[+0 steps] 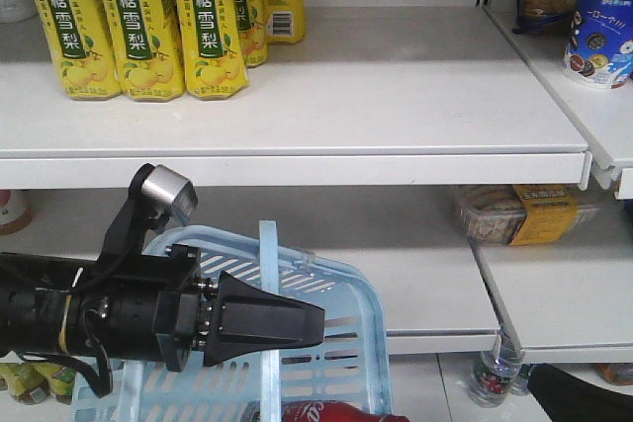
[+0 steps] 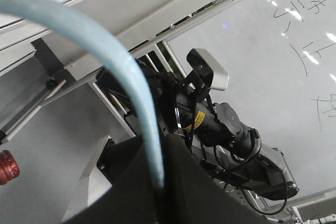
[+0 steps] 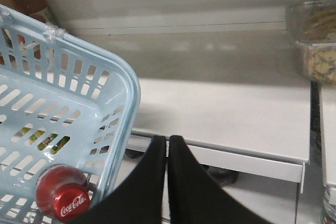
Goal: Place coke in basket with both arms
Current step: 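Pull the basket with the bottle back toward the robot with the left gripper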
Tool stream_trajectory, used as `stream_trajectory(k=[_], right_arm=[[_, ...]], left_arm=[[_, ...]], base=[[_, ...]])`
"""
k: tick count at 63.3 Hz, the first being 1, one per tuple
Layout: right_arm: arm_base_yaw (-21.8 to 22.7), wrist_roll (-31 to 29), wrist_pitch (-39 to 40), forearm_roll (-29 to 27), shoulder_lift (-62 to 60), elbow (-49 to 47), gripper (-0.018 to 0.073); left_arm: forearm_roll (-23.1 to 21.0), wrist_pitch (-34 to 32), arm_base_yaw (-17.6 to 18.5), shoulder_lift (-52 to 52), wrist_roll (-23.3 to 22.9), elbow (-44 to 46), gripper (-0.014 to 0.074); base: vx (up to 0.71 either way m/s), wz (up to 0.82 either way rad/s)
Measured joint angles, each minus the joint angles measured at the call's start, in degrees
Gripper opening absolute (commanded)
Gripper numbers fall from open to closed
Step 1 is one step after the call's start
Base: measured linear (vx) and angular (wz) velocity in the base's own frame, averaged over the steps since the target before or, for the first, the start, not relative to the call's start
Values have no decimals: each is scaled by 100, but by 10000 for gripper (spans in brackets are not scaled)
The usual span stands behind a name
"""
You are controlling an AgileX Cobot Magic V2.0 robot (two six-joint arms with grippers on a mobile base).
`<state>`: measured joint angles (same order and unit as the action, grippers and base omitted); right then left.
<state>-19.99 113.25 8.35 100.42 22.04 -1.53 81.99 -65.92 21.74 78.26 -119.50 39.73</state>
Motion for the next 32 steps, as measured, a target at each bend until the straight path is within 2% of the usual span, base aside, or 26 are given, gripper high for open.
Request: stream_trajectory(k=[27, 32], right_arm=[[0, 0, 0, 0, 0, 0, -4], [0, 0, 0, 0, 0, 0, -4]], left_arm=[[-87, 6, 0, 85, 87, 0, -6], [-33, 217, 0, 93, 172, 0, -6]], base=[[0, 0], [0, 0]])
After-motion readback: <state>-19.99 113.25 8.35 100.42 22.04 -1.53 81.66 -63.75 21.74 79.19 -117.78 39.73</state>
